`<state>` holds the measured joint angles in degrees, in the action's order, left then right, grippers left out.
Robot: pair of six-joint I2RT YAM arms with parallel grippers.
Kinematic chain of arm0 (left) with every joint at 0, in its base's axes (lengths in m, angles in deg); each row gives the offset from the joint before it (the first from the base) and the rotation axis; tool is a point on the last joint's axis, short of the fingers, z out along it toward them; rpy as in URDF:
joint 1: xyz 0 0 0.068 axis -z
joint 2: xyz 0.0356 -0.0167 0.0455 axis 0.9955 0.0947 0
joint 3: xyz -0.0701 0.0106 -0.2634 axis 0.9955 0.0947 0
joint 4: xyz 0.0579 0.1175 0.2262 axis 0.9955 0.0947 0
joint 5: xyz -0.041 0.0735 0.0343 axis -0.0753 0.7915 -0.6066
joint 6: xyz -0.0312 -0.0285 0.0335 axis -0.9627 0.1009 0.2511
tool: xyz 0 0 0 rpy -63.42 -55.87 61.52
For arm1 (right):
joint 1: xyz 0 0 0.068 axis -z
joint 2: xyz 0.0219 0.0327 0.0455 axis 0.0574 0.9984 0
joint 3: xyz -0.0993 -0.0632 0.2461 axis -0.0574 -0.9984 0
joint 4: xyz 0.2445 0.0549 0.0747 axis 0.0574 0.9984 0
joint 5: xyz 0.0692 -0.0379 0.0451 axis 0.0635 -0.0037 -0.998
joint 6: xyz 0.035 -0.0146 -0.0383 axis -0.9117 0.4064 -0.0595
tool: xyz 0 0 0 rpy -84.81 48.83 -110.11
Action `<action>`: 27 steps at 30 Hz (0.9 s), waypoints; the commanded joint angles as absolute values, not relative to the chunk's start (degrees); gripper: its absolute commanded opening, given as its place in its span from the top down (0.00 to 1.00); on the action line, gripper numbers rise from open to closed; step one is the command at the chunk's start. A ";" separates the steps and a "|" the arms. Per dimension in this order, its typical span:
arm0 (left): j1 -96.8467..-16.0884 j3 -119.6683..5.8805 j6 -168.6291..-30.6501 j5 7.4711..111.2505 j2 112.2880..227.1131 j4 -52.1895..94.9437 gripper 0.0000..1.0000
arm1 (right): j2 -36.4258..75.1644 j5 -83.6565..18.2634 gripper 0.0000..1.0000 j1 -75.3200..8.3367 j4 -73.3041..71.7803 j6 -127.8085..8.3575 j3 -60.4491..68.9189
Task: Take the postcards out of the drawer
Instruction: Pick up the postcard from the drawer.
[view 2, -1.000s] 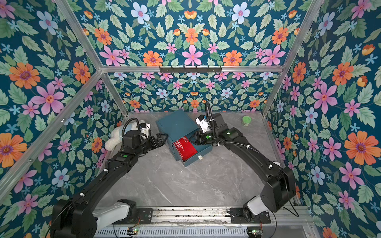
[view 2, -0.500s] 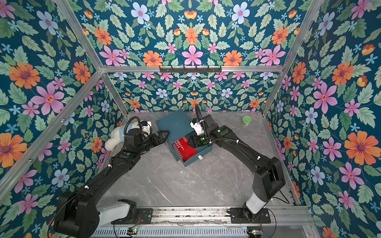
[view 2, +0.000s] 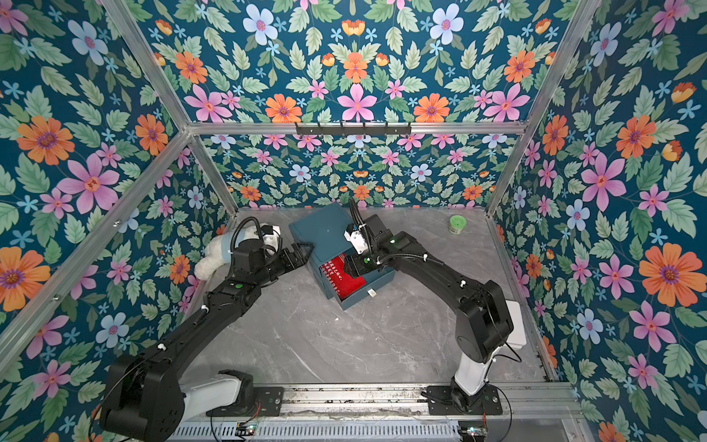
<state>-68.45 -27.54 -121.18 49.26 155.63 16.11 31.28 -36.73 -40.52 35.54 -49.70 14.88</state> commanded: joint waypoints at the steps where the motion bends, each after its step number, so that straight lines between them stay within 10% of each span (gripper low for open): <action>1: -68.51 -27.60 -121.39 49.57 155.37 14.09 0.00 | 31.45 -40.42 0.32 -40.91 37.17 -50.38 14.13; 27: -68.48 -26.75 -122.43 49.16 155.35 12.69 0.00 | 21.67 -66.31 0.37 -37.04 11.69 -74.48 1.46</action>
